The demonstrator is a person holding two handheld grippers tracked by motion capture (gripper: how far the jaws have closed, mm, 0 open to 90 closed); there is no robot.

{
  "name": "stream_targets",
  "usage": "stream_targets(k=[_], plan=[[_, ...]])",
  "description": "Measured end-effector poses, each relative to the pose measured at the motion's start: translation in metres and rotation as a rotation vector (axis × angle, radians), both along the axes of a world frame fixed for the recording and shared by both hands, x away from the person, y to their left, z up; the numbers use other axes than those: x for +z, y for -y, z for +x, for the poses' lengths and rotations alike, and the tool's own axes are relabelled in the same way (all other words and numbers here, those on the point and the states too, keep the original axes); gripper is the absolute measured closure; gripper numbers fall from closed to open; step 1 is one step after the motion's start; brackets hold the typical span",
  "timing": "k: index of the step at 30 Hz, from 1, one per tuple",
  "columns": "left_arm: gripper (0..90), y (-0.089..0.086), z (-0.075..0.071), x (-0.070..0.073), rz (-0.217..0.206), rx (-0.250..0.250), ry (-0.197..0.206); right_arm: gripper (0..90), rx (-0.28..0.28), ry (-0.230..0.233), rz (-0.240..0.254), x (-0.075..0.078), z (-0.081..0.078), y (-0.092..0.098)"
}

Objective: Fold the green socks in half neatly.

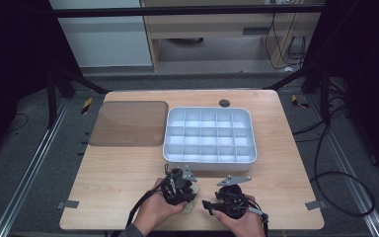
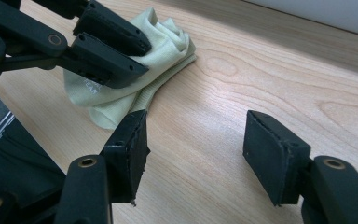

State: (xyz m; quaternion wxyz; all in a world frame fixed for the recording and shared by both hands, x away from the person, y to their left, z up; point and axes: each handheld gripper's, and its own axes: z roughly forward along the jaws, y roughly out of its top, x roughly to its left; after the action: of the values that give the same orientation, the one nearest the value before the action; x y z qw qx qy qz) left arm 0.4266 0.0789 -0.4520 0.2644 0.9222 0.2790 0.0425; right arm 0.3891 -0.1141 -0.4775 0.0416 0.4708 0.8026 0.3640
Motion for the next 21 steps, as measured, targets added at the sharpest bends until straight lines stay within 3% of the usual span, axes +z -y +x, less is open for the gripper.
stream_targets(k=[7, 21], plan=[[66.5, 0.000, 0.001, 0.001, -0.015, 0.007, 0.010, 40.0, 0.001, -0.002, 0.003, 0.000, 0.000, 0.000], [64.2, -0.005, 0.003, 0.011, -0.039, 0.011, 0.017, 39.0, -0.001, -0.002, 0.004, 0.001, 0.000, 0.000]])
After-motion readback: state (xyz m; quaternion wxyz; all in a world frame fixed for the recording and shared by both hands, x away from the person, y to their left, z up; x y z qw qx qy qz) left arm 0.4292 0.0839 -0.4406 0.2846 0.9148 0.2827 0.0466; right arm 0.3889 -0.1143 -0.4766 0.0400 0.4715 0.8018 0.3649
